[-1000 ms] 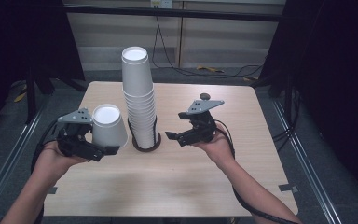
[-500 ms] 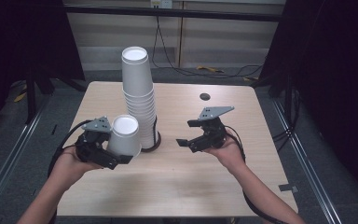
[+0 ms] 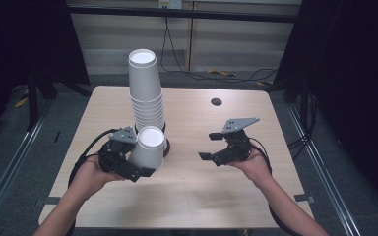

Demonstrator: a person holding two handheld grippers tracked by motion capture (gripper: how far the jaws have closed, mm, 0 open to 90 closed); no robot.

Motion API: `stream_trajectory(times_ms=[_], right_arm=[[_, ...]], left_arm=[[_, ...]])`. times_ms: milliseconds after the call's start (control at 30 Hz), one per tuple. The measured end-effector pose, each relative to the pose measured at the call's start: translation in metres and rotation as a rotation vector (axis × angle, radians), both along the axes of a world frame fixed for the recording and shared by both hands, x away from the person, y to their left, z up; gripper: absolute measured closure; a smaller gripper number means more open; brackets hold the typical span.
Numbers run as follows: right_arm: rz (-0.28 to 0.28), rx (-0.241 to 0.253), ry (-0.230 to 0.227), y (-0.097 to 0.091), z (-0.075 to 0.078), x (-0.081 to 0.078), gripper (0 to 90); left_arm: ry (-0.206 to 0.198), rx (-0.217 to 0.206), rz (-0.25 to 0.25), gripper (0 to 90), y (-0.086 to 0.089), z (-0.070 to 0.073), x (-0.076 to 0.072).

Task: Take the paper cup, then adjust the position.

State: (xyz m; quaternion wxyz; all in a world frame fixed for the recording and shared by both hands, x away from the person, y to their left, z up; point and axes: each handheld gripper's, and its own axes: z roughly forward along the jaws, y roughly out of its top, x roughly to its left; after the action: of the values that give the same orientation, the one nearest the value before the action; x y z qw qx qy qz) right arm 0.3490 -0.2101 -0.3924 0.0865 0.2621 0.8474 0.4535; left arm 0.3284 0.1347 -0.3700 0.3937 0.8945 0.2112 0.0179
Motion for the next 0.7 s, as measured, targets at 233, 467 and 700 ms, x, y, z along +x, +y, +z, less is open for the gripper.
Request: stream_trajectory(times_ms=[233, 467, 700], right_arm=[[0.045, -0.032, 0.013, -0.005, -0.005, -0.003, 16.4], [0.091, -0.071, 0.023, -0.008, -0.009, -0.006, 16.3], [0.121, -0.116, 0.03, -0.012, -0.008, -0.007, 16.4]], left_arm=[[0.016, 0.049, -0.033, 12.4, -0.015, -0.003, 0.002], [0.035, 0.104, -0.067, 12.4, -0.034, -0.01, 0.005], [0.044, 0.136, -0.076, 12.5, -0.05, -0.012, 0.007]])
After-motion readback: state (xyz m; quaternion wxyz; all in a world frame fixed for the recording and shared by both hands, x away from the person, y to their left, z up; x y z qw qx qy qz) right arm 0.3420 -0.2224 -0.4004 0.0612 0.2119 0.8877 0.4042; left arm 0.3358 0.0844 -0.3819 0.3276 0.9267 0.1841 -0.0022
